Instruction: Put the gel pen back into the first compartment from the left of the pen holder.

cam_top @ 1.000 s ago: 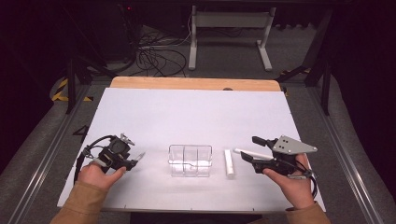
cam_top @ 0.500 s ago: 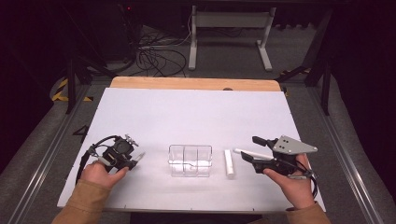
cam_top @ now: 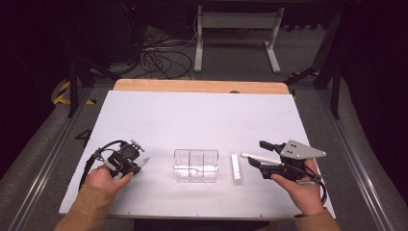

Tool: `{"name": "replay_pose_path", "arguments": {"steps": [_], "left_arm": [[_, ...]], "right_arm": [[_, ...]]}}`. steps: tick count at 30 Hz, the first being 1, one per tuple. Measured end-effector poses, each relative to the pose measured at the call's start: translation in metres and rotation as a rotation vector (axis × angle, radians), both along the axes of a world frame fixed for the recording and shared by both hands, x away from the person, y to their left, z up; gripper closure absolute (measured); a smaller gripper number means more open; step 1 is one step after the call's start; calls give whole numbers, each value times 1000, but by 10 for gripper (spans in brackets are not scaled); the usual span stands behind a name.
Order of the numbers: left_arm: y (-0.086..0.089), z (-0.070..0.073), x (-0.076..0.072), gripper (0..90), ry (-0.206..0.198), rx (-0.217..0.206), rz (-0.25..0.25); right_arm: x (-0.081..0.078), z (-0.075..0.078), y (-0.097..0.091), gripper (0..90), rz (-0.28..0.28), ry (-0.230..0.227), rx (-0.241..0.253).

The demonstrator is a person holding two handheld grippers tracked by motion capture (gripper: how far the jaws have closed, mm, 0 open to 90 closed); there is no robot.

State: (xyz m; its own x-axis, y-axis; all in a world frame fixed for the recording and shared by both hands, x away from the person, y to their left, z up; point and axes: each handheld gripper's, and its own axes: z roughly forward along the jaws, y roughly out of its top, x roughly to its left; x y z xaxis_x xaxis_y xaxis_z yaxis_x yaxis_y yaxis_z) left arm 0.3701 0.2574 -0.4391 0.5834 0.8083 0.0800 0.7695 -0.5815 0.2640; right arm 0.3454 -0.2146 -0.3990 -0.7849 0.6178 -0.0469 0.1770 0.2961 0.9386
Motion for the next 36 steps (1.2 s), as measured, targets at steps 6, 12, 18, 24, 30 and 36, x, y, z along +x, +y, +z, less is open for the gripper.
{"name": "replay_pose_path", "arguments": {"steps": [6,12,18,24,30,36], "left_arm": [[0,0,1,787,0,5,-1],[1,1,1,791,1,-1,1],[2,7,-1,792,-32,-17,0],[1,22,-9,792,-104,-72,-12],[0,34,-14,792,-169,-110,-18],[-2,43,-19,792,-208,-142,-33]], "right_arm": [[0,0,0,306,2,1,-2],[0,0,1,306,2,1,-4],[0,-1,1,307,1,0,-6],[0,0,0,306,-1,-1,-6],[0,0,1,307,-1,-1,-6],[0,0,1,306,-1,-1,-7]]}}
